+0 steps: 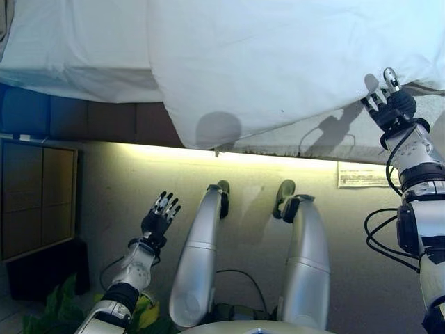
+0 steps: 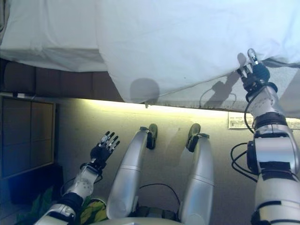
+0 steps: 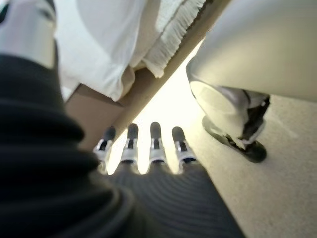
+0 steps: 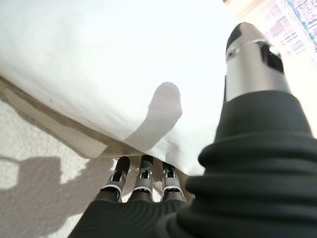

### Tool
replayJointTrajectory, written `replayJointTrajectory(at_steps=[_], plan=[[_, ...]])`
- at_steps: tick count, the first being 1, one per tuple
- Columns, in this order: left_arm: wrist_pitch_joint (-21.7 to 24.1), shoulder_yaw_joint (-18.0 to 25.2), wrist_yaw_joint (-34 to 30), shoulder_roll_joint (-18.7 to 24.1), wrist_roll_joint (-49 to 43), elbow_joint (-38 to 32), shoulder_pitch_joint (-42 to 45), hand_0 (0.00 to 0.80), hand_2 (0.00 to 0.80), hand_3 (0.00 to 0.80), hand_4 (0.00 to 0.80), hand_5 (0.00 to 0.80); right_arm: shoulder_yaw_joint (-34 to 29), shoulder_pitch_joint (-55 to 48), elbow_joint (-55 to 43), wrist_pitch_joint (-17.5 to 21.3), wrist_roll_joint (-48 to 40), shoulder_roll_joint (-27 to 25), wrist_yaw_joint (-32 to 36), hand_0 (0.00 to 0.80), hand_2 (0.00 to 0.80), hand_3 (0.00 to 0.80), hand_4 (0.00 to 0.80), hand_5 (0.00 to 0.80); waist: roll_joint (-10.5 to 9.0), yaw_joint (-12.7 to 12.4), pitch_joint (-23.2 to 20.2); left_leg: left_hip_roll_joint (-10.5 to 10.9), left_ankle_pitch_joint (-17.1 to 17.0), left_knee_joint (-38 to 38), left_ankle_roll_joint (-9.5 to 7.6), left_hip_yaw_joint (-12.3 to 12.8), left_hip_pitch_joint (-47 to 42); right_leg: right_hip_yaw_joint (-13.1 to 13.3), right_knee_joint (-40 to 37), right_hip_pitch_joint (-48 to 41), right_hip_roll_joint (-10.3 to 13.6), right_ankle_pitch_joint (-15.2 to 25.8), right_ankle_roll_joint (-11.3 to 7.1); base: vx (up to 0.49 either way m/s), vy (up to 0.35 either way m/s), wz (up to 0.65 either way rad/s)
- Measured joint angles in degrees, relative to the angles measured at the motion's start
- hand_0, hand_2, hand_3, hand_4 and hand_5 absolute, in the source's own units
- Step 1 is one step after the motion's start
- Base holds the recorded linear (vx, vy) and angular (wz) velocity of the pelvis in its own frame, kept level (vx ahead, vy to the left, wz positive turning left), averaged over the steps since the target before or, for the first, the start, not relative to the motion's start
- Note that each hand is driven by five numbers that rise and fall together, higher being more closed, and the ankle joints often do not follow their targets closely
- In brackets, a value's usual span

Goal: Make the bed neatly

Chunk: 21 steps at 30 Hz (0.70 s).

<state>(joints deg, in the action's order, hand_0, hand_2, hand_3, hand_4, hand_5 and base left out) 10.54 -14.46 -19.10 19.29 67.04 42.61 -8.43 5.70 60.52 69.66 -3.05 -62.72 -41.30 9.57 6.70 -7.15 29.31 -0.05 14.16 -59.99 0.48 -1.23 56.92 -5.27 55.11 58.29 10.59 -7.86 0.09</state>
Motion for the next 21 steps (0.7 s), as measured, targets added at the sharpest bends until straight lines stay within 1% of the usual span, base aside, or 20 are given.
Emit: replayJointTrajectory(at_steps=[2, 6, 9, 12, 14, 17, 21], plan=[[-0.02, -0.03, -0.1, 0.0, -0.1, -0.04, 0.42, 0.0, 0.0, 0.0, 0.0, 0.0, 0.01, -0.06, 0.0, 0.06, 1.53, 0.0, 0.06, 0.8, 0.8, 0.8, 0.8, 0.8, 0.05, 0.05, 0.03, -0.08, -0.07, 1.16, -0.11, 0.14, -2.06, -0.04, -1.24, -2.13, -0.21, 0.12, -0.19, 0.044, -0.005, -0.03], [0.01, -0.13, -0.12, 0.03, -1.03, -1.28, 0.93, 0.0, 0.0, 0.0, 0.0, 0.0, 0.11, -0.12, -0.17, 0.69, 3.02, -0.05, 2.31, 0.8, 0.8, 0.8, 0.8, 0.8, 0.07, 0.08, 0.03, -0.22, -0.27, 4.09, -0.41, 0.28, -6.38, -0.49, -4.35, -6.53, -0.28, 0.29, -0.47, 0.043, -0.02, -0.02], [0.01, -0.17, -0.06, 0.05, -1.13, -1.55, 0.85, 0.0, 0.0, 0.0, 0.0, 0.0, 0.82, -0.64, -1.72, 2.15, 3.82, 0.08, 3.36, 0.8, 0.8, 0.8, 0.8, 0.8, 0.07, 0.07, 0.03, -0.01, -0.63, 6.89, -0.68, 0.27, -9.19, -0.84, -6.89, -9.36, -0.28, 0.49, -0.75, 0.026, -0.017, 0.03], [-0.04, -0.17, 0.24, 0.07, -2.27, -1.56, 0.86, 0.0, 0.0, 0.0, 0.0, 0.0, 0.82, -1.72, -2.36, 2.85, 4.12, 0.69, 4.92, 0.8, 0.8, 0.8, 0.8, 0.8, 0.06, 0.02, -0.02, 0.15, -1.77, 11.52, -0.48, 0.17, -13.19, -1.71, -11.01, -13.44, -0.29, 0.94, -1.09, 0.009, -0.033, 0.08], [-0.2, -0.19, 0.56, 0.15, -3.25, -1.51, 0.63, 0.0, 0.0, 0.0, 0.0, 0.0, 0.78, -2.8, -2.43, 2.81, 4.69, 1.3, 4.91, 0.8, 0.8, 0.8, 0.8, 0.8, -0.08, -0.11, -0.13, 0.38, -3.27, 15.72, 0.15, 0.23, -17.01, -2.47, -14.9, -17.22, -0.3, 2.74, -0.95, -0.042, -0.036, 0.09], [-0.73, -0.12, 0.74, 0.48, -3.28, -1.47, 0.12, 0.0, 0.0, 0.0, 0.0, 0.0, 0.96, -4.32, -2.56, 2.75, 5.27, 2.52, 4.93, 0.8, 0.8, 0.8, 0.8, 0.8, -0.25, -0.33, -0.31, 0.26, -3.86, 20.46, 0.31, 0.02, -21.76, -3.52, -19.34, -22.19, -0.26, 3.3, -1.17, 0.091, -0.04, 0.04], [-1.82, -0.12, 1.84, 0.51, -4.49, -0.65, -0.73, 0.0, 0.0, 0.0, 0.0, 0.0, 0.96, -7.32, -4.05, 2.69, 5.26, 5.49, 4.94, 0.8, 0.8, 0.8, 0.8, 0.8, -1.52, -0.49, -1.92, 0.26, -4.81, 25.82, 0.75, 0.02, -27.47, -4.59, -23.17, -27.4, -0.35, 3.51, -1.11, 0.065, -0.023, 0.03]])
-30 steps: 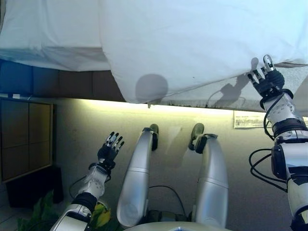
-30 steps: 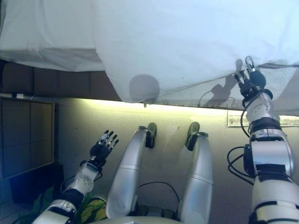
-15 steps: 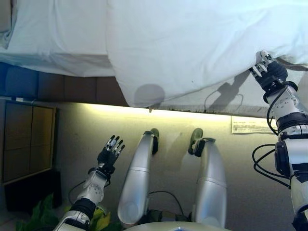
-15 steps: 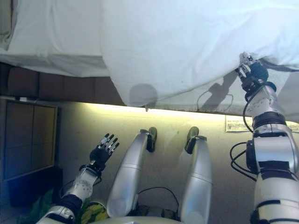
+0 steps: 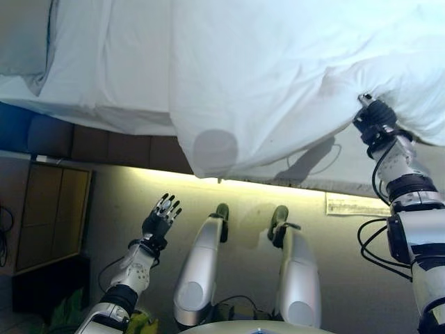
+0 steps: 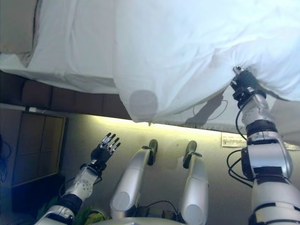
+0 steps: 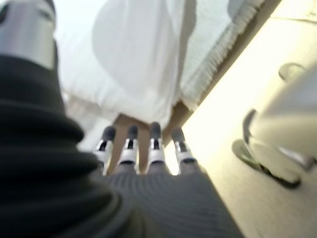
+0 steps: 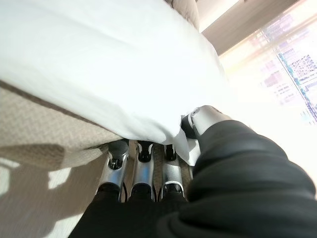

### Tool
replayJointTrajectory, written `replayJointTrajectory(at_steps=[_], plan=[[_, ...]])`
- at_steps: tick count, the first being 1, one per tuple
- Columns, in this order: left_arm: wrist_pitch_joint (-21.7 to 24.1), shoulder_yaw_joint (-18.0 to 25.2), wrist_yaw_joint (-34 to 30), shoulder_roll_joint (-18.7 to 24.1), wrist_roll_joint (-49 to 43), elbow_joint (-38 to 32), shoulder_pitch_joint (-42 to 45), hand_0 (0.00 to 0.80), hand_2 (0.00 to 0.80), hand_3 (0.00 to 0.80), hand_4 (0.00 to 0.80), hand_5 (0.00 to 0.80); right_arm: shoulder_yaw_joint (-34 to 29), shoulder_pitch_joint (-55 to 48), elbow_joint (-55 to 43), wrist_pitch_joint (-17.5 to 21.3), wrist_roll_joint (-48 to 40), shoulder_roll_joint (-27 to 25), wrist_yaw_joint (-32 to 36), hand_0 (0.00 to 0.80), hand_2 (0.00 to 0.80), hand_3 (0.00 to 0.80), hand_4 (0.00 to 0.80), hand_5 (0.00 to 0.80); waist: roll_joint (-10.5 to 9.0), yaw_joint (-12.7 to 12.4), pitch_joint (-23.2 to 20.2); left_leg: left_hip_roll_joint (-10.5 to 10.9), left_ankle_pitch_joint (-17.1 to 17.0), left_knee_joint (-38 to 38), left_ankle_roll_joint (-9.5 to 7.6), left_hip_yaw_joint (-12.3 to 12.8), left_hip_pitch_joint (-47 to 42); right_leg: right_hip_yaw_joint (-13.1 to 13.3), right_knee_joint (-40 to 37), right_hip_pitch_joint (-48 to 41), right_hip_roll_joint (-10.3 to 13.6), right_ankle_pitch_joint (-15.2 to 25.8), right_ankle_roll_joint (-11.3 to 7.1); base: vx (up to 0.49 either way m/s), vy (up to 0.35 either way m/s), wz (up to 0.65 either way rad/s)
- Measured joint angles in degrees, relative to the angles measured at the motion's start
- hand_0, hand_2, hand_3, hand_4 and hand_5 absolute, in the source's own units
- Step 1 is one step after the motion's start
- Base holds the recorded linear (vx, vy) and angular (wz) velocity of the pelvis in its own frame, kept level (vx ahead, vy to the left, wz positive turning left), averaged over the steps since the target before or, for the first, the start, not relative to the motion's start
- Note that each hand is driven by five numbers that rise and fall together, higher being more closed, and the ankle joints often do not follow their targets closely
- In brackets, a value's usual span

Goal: Make the bed neatly

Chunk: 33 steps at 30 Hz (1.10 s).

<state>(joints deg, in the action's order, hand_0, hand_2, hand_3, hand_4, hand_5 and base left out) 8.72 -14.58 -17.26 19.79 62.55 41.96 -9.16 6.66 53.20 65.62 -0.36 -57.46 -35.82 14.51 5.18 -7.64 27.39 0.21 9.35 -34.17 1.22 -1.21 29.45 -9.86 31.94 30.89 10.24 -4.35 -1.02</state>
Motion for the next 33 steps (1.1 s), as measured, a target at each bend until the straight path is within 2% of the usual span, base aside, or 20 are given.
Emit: replayJointTrajectory(at_steps=[2, 7, 14, 17, 21, 25, 31, 33], plan=[[-1.07, 0.05, 1.42, -0.16, 0.23, 0.49, -0.94, 0.0, 0.0, 0.0, 0.0, 0.0, 0.0, -1.2, -0.31, -0.02, -0.01, 1.69, 0.03, 0.8, 0.8, 0.8, 0.8, 0.8, -0.8, -0.05, -0.73, 0.0, -0.7, 2.73, 0.19, -0.01, -2.77, -0.29, -1.86, -2.51, -0.06, 0.11, -0.01, 0.061, -0.025, 0.06], [-9.52, 2.98, 3.26, -4.06, 9.1, 5.77, -2.68, 0.0, 0.0, 0.0, 0.0, 0.0, 0.3, -5.4, -2.97, -0.01, -0.14, 7.99, -0.04, 0.8, 0.8, 0.8, 0.8, 0.8, -2.68, -0.17, -4.76, -0.48, -2.56, 10.21, 0.73, -0.39, -9.45, -1.61, -8.92, -9.22, -1.23, 1.44, -0.06, 0.098, -0.047, 0.02], [-21.06, 2.32, 5.65, -11.0, 20.49, 11.97, -4.62, 0.0, 0.0, 0.0, 0.0, 0.0, 3.19, -6.84, -9.36, -0.07, -1.3, 13.46, -1.35, 0.8, 0.8, 0.8, 0.8, 0.8, -5.74, 0.54, -8.35, -1.63, -5.7, 19.45, 1.32, -0.3, -16.19, -2.21, -20.0, -16.65, -3.57, 5.43, 0.05, 0.11, -0.057, -0.03], [-23.36, 2.35, 6.78, -12.52, 25.25, 14.35, -6.37, 0.0, 0.0, 0.0, 0.0, 0.0, 5.37, -7.75, -11.64, -0.09, -1.47, 14.89, -1.41, 0.8, 0.8, 0.8, 0.8, 0.8, -7.31, 0.75, -9.46, -2.18, -6.24, 21.62, 1.77, 0.02, -17.78, -2.27, -23.75, -18.77, -4.74, 6.87, 0.35, 0.055, -0.055, -0.06], [-24.1, 2.36, 8.28, -13.55, 33.34, 16.09, -9.45, 0.0, 0.0, 0.0, 0.0, 0.0, 7.83, -8.6, -15.61, -0.09, -2.05, 16.59, -2.34, 0.8, 0.8, 0.8, 0.8, 0.8, -9.35, 2.09, -10.26, -2.94, -6.3, 22.02, 2.1, 0.74, -17.72, -2.22, -24.79, -18.8, -5.85, 7.35, 0.76, 0.002, -0.1, -0.08], [-23.38, 2.38, 10.01, -14.29, 40.91, 15.84, -12.51, 0.0, 0.0, 0.0, 0.0, 0.0, 7.97, -10.18, -20.08, 0.16, -3.02, 17.16, -3.61, 0.8, 0.8, 0.8, 0.8, 0.8, -11.09, 2.31, -10.11, -3.76, -5.99, 21.48, 2.73, 0.94, -16.92, -2.14, -25.38, -18.42, -6.78, 7.64, 1.18, -0.016, -0.144, -0.06], [-17.88, 3.76, 12.25, -13.55, 48.59, 15.5, -17.88, 0.0, 0.0, 0.0, 0.0, 0.0, 8.04, -11.13, -27.27, 2.63, -4.32, 18.58, -5.22, 0.8, 0.8, 0.8, 0.8, 0.8, -17.58, 2.78, -7.41, -5.64, -5.36, 17.81, 3.89, 0.37, -11.31, -2.32, -25.44, -14.57, -8.46, 8.71, 2.69, -0.025, -0.133, -0.03], [-15.85, 4.85, 11.64, -13.57, 48.98, 15.14, -18.77, 0.0, 0.0, 0.0, 0.0, 0.0, 8.04, -11.65, -29.44, 3.56, -4.67, 19.03, -5.92, 0.8, 0.8, 0.8, 0.8, 0.8, -18.9, 3.58, -6.25, -5.96, -5.13, 16.86, 4.22, -0.39, -10.32, -2.53, -25.42, -14.37, -8.99, 8.76, 2.76, 0.009, -0.12, 0.12]])
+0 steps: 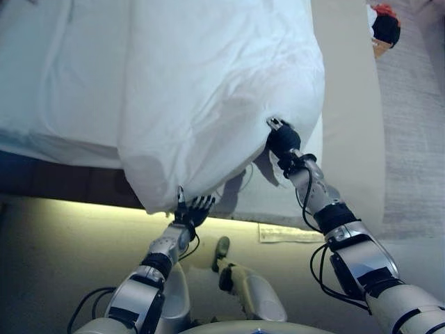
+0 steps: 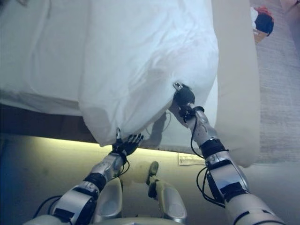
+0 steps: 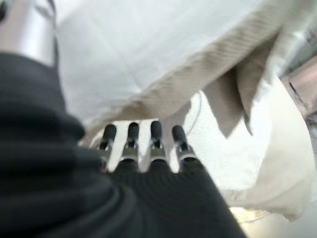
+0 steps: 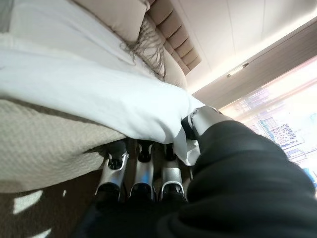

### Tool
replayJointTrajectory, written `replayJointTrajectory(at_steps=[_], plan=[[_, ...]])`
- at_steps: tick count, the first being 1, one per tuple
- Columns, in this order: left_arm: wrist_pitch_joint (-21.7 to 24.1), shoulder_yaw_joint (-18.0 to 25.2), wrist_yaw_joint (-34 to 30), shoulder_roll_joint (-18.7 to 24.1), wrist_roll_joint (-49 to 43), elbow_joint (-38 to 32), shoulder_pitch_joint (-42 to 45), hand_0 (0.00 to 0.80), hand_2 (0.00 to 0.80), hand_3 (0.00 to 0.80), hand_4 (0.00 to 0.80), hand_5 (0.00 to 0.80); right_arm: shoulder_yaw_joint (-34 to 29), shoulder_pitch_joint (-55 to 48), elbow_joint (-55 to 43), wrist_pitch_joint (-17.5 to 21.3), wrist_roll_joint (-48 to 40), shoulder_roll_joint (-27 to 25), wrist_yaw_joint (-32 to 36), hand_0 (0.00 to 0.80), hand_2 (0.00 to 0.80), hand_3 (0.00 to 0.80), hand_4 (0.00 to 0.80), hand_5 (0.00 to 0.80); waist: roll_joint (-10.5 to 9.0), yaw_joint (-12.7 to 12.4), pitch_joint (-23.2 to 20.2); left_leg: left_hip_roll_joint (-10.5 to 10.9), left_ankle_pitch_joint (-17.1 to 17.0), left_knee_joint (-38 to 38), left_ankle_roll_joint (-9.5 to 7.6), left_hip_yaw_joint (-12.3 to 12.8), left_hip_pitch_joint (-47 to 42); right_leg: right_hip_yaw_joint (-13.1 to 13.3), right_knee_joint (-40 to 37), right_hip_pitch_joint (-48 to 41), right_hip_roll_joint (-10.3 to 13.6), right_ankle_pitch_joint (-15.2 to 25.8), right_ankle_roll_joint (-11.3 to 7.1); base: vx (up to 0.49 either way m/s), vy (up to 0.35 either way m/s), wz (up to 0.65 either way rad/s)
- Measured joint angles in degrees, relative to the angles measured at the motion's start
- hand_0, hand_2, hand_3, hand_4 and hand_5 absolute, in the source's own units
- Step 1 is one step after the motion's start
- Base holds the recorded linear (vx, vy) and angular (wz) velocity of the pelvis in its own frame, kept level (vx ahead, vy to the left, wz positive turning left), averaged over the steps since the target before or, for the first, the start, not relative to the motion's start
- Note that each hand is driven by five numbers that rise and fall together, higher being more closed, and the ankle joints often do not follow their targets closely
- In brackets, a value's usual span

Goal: Make the bed neatly

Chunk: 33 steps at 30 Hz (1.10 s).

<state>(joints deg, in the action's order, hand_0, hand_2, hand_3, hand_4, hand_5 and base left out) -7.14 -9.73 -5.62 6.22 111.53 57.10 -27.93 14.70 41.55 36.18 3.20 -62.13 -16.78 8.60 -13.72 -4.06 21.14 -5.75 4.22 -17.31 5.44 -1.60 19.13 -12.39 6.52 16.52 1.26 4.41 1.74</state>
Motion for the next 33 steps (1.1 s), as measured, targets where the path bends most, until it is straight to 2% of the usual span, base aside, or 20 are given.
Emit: replayJointTrajectory(at_steps=[4, 7, 13, 23, 24, 25, 26, 27, 28, 29, 33], plan=[[4.95, 1.13, -3.76, -0.03, 0.04, -3.48, -0.69, 0.0, 0.0, 0.0, 0.0, 0.0, -0.37, -2.61, -4.76, 1.94, -0.46, 0.02, -0.39, 0.8, 0.8, 0.8, 0.8, 0.8, -1.83, 0.17, 3.15, -0.31, 0.11, -0.86, 0.17, -0.46, 0.95, -0.24, -0.01, 0.31, -0.24, 0.07, 0.1, -0.022, -0.084, 0.05], [9.06, 3.12, -6.33, -0.07, 0.06, -5.18, -0.91, 0.0, 0.0, 0.0, 0.0, 0.0, -0.43, -5.39, -7.09, 2.81, -0.49, 0.0, -0.35, 0.8, 0.8, 0.8, 0.8, 0.8, -2.65, 0.4, 3.6, -0.44, 0.19, -1.3, 0.27, -0.71, 2.39, -0.31, -0.02, 1.43, -0.39, 0.16, 0.14, -0.017, -0.056, 0.01], [14.22, 5.32, -9.91, -0.26, 0.09, -6.58, -1.02, 0.0, 0.0, 0.0, 0.0, 0.0, -0.44, -6.44, -7.12, 3.23, -1.33, -0.06, 0.08, 0.8, 0.8, 0.8, 0.8, 0.8, -2.87, 0.38, 3.72, -0.5, 0.24, -1.23, 0.33, -1.14, 3.03, -0.63, -0.37, 1.74, -0.51, 0.21, 0.22, 0.003, -0.014, 0.02], [16.53, 6.5, -13.02, 0.04, 0.11, -6.58, -0.7, 0.0, 0.0, 0.0, 0.0, 0.0, -0.43, -6.79, -3.97, 3.16, -2.8, -0.05, 2.13, 0.8, 0.8, 0.8, 0.8, 0.8, -2.74, -0.23, 3.81, 0.19, -0.35, 0.72, 0.18, -1.82, 0.43, -1.41, -1.24, -1.01, 0.03, 0.11, 0.08, 0.019, 0.031, 0.06], [16.6, 6.53, -13.21, 0.1, 0.11, -6.58, -0.76, 0.06, 0.06, 0.06, 0.06, 0.06, -0.44, -6.78, -3.92, 3.14, -2.78, -0.05, 2.13, 0.8, 0.8, 0.8, 0.8, 0.8, -2.62, -0.32, 3.9, 0.34, -0.48, 0.88, 0.15, -1.98, 0.42, -1.69, -1.26, -1.04, 0.19, 0.1, 0.06, 0.053, 0.045, 0.1], [16.61, 6.53, -13.34, 0.15, 0.12, -6.58, -0.76, 0.458, 0.458, 0.458, 0.458, 0.458, -0.45, -6.77, -3.81, 3.07, -2.77, -0.06, 2.13, 0.8, 0.8, 0.8, 0.8, 0.8, -2.42, -0.44, 4.05, 0.44, -0.6, 0.92, 0.15, -2.14, 0.45, -1.86, -1.25, -1.06, 0.25, 0.1, 0.06, 0.032, 0.049, 0.1], [16.63, 6.57, -13.42, 0.2, 0.12, -6.57, -0.76, 0.75, 0.75, 0.75, 0.75, 0.75, -0.47, -6.77, -3.69, 3.02, -2.64, -0.06, 2.12, 0.8, 0.8, 0.8, 0.8, 0.8, -2.14, -0.67, 4.25, 0.55, -0.77, 1.1, 0.14, -2.29, 0.37, -2.02, -1.25, -1.14, 0.35, 0.09, 0.06, 0.027, 0.043, 0.09], [16.63, 6.58, -13.45, 0.44, 0.12, -6.57, -0.77, 0.8, 0.8, 0.8, 0.8, 0.8, -0.56, -6.77, -3.51, 2.98, -2.5, -0.11, 2.11, 0.8, 0.8, 0.8, 0.8, 0.8, -1.78, -1.07, 4.51, 0.67, -1.01, 1.4, 0.15, -2.41, 0.17, -2.17, -1.26, -1.25, 0.48, 0.09, 0.06, 0.003, 0.05, 0.08], [16.63, 6.54, -13.47, 0.52, 0.14, -6.52, -0.74, 0.8, 0.8, 0.8, 0.8, 0.8, -0.58, -6.77, -3.3, 2.71, -2.2, -0.3, 2.04, 0.8, 0.8, 0.8, 0.8, 0.8, -1.54, -1.4, 4.69, 0.81, -1.36, 1.85, 0.13, -2.43, -0.25, -2.23, -1.26, -1.36, 0.59, 0.09, 0.06, 0.029, 0.046, 0.09], [16.67, 6.78, -13.47, 0.81, 0.22, -6.52, -0.75, 0.8, 0.8, 0.8, 0.8, 0.8, -0.58, -6.73, -3.27, 2.19, -1.46, -0.71, 1.94, 0.0, 0.0, 0.0, 0.0, 0.0, -1.16, -1.68, 4.96, 0.95, -1.76, 2.57, 0.1, -2.51, -0.67, -2.34, -1.26, -1.54, 0.76, 0.08, 0.04, 0.028, 0.047, 0.09], [17.81, 7.74, -13.43, 3.65, 0.64, -6.37, -0.92, 0.8, 0.8, 0.8, 0.8, 0.8, -0.48, -6.39, -3.27, -0.51, 1.8, -1.4, 1.01, 0.0, 0.0, 0.0, 0.0, 0.0, -0.46, -1.67, 5.39, 1.19, -2.13, 3.68, 0.07, -2.72, -2.17, -2.47, -1.47, -2.73, 0.99, 0.02, -0.04, 0.018, 0.046, 0.05]])
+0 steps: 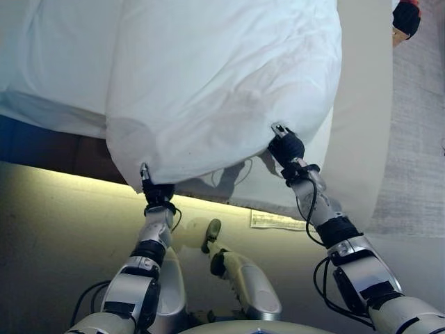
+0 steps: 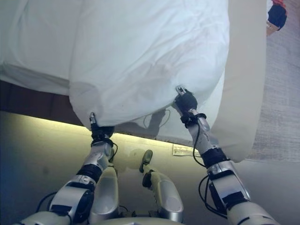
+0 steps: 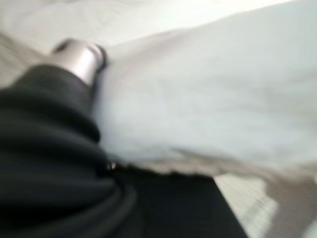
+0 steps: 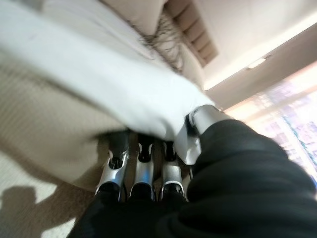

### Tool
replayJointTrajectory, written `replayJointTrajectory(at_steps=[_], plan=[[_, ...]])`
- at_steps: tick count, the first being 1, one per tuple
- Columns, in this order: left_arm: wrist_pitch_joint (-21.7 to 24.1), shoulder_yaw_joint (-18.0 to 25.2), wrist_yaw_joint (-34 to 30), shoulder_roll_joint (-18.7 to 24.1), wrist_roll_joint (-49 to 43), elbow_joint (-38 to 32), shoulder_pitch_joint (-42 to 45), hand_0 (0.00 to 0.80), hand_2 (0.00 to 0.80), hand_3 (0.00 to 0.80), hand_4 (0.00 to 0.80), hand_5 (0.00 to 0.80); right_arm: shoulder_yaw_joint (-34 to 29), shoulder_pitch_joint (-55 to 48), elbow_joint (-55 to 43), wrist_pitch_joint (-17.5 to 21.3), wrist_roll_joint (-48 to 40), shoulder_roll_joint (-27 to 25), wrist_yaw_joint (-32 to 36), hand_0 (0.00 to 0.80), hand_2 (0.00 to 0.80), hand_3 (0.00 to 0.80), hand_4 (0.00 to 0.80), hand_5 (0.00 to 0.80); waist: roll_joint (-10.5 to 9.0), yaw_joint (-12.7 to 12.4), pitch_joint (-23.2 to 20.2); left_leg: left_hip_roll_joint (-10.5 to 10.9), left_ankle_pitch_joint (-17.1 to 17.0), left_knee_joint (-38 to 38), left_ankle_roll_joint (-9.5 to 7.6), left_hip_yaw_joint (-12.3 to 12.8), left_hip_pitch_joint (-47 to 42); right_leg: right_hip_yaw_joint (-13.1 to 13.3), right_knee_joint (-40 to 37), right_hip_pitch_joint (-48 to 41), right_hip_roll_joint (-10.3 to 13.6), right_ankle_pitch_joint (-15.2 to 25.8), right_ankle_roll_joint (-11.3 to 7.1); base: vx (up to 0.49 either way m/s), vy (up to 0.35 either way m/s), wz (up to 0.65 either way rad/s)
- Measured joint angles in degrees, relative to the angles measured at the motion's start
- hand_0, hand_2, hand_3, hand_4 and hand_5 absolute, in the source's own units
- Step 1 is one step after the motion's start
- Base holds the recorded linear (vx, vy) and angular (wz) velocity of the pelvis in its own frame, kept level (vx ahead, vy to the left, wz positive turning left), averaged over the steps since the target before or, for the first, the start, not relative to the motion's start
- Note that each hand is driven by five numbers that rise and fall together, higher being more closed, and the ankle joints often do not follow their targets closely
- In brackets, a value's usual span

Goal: Make the bed neatly

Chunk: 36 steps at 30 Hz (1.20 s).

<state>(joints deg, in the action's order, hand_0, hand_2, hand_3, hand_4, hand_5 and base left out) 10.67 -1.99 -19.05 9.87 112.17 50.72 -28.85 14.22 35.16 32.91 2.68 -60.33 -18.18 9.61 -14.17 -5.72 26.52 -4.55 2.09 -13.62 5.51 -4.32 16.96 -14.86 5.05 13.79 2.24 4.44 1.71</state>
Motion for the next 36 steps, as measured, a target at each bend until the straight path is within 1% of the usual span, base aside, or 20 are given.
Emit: replayJointTrajectory(at_steps=[5, 10, 15, 17, 22, 24, 27, 30, 32, 33, 36], plan=[[0.92, -0.06, 0.75, 1.82, -0.28, -0.01, -0.68, 0.8, 0.8, 0.8, 0.8, 0.8, 0.46, -0.57, 0.0, -4.57, 2.64, 0.02, -0.25, 0.0, 0.0, 0.0, 0.0, 0.0, 0.22, 0.06, -0.04, 0.18, -0.92, 1.56, 0.05, -0.01, -1.34, -0.02, -0.34, -0.83, 0.17, 0.01, 0.01, 0.005, 0.058, 0.02], [1.02, 0.0, 1.13, 2.16, -1.18, -0.01, -0.41, 0.8, 0.8, 0.8, 0.8, 0.8, 2.23, -2.81, 0.57, -9.2, 4.73, -0.09, 1.26, 0.0, 0.0, 0.0, 0.0, 0.0, 1.78, 0.1, -0.07, 0.36, -1.49, 3.19, -0.03, 0.02, -3.3, -0.04, -0.85, -2.16, 0.38, 0.0, 0.0, 0.004, 0.095, 0.01], [1.05, 0.0, 1.12, 1.02, -1.47, -0.09, 1.52, 0.8, 0.8, 0.8, 0.8, 0.8, 2.74, -9.16, 4.33, -13.5, 8.79, -0.09, 4.56, 0.0, 0.0, 0.0, 0.0, 0.0, 5.94, 0.27, -1.73, 1.05, -1.87, 5.88, -0.57, 0.11, -6.63, -0.17, -1.65, -4.82, 1.1, -0.44, -0.72, 0.033, 0.135, 0.04], [1.04, 0.42, 1.13, 0.13, -3.09, -0.17, 2.86, 0.8, 0.8, 0.8, 0.8, 0.8, 2.71, -11.42, 5.68, -15.38, 9.95, 0.0, 6.62, 0.0, 0.0, 0.0, 0.0, 0.0, 7.51, 0.23, -2.59, 1.36, -2.25, 7.14, -0.79, 0.16, -8.28, -0.21, -2.22, -6.09, 1.4, -0.59, -1.0, 0.055, 0.162, 0.03], [0.43, 1.21, 1.14, -0.94, -7.01, -0.16, 7.99, 0.8, 0.8, 0.8, 0.8, 0.8, 2.66, -16.34, 10.48, -19.29, 13.98, 1.26, 13.16, 0.0, 0.0, 0.0, 0.0, 0.0, 10.21, 0.41, -5.7, 1.88, -2.5, 10.08, -1.18, 0.31, -13.08, -0.27, -3.81, -10.26, 1.87, -1.06, -1.93, 0.092, 0.182, 0.02], [-0.6, 2.26, 1.13, -0.96, -9.49, 0.34, 10.2, 0.8, 0.8, 0.8, 0.8, 0.8, 2.55, -18.89, 12.49, -19.9, 15.23, 2.59, 14.82, 0.0, 0.0, 0.0, 0.0, 0.0, 10.82, 0.43, -7.84, 2.0, -2.6, 11.31, -1.33, 0.35, -14.89, -0.3, -4.68, -11.92, 2.06, -1.23, -2.27, 0.135, 0.163, 0.03], [-1.63, 4.94, 1.13, -0.94, -13.17, 2.37, 12.92, 0.8, 0.8, 0.8, 0.8, 0.8, 2.13, -21.75, 17.1, -20.37, 17.36, 4.37, 15.72, 0.0, 0.0, 0.0, 0.0, 0.0, 11.67, 0.6, -10.99, 2.07, -2.66, 13.33, -1.58, 0.54, -17.85, -0.32, -6.05, -14.58, 2.17, -1.43, -2.76, 0.14, 0.146, 0.01], [-3.02, 7.85, 1.11, -0.86, -16.11, 4.0, 14.97, 0.8, 0.8, 0.8, 0.8, 0.8, 1.79, -23.41, 20.74, -20.4, 19.43, 4.51, 15.98, 0.0, 0.0, 0.0, 0.0, 0.0, 12.68, 0.8, -13.47, 2.15, -2.73, 14.9, -1.72, 0.56, -20.04, -0.33, -7.46, -16.86, 2.15, -1.41, -3.11, 0.145, 0.144, 0.0], [-4.31, 9.47, 1.1, -0.74, -17.27, 5.69, 15.95, 0.8, 0.8, 0.8, 0.8, 0.8, 0.29, -24.27, 23.13, -20.29, 20.71, 4.53, 16.04, 0.0, 0.0, 0.0, 0.0, 0.0, 13.44, 1.15, -15.13, 2.37, -2.67, 15.71, -1.86, 0.61, -21.22, -0.41, -8.06, -17.98, 2.21, -1.58, -3.37, 0.115, 0.143, 0.02], [-5.05, 10.37, 1.09, -0.6, -18.33, 5.99, 17.02, 0.8, 0.8, 0.8, 0.8, 0.8, -0.33, -24.5, 24.34, -20.07, 21.51, 4.48, 16.0, 0.0, 0.0, 0.0, 0.0, 0.0, 13.83, 1.77, -15.96, 2.39, -2.78, 16.36, -2.04, 0.59, -21.97, -0.44, -8.59, -18.79, 2.2, -1.57, -3.51, 0.067, 0.11, -0.01], [-7.06, 12.14, 1.08, -0.43, -20.78, 6.69, 18.33, 0.8, 0.8, 0.8, 0.8, 0.8, -1.94, -25.67, 25.04, -19.16, 22.7, 4.19, 15.03, 0.0, 0.0, 0.0, 0.0, 0.0, 14.76, 1.98, -17.0, 2.48, -2.83, 17.31, -2.16, 0.67, -23.54, -0.4, -9.49, -20.15, 2.23, -1.53, -3.74, -0.024, 0.097, -0.03]])
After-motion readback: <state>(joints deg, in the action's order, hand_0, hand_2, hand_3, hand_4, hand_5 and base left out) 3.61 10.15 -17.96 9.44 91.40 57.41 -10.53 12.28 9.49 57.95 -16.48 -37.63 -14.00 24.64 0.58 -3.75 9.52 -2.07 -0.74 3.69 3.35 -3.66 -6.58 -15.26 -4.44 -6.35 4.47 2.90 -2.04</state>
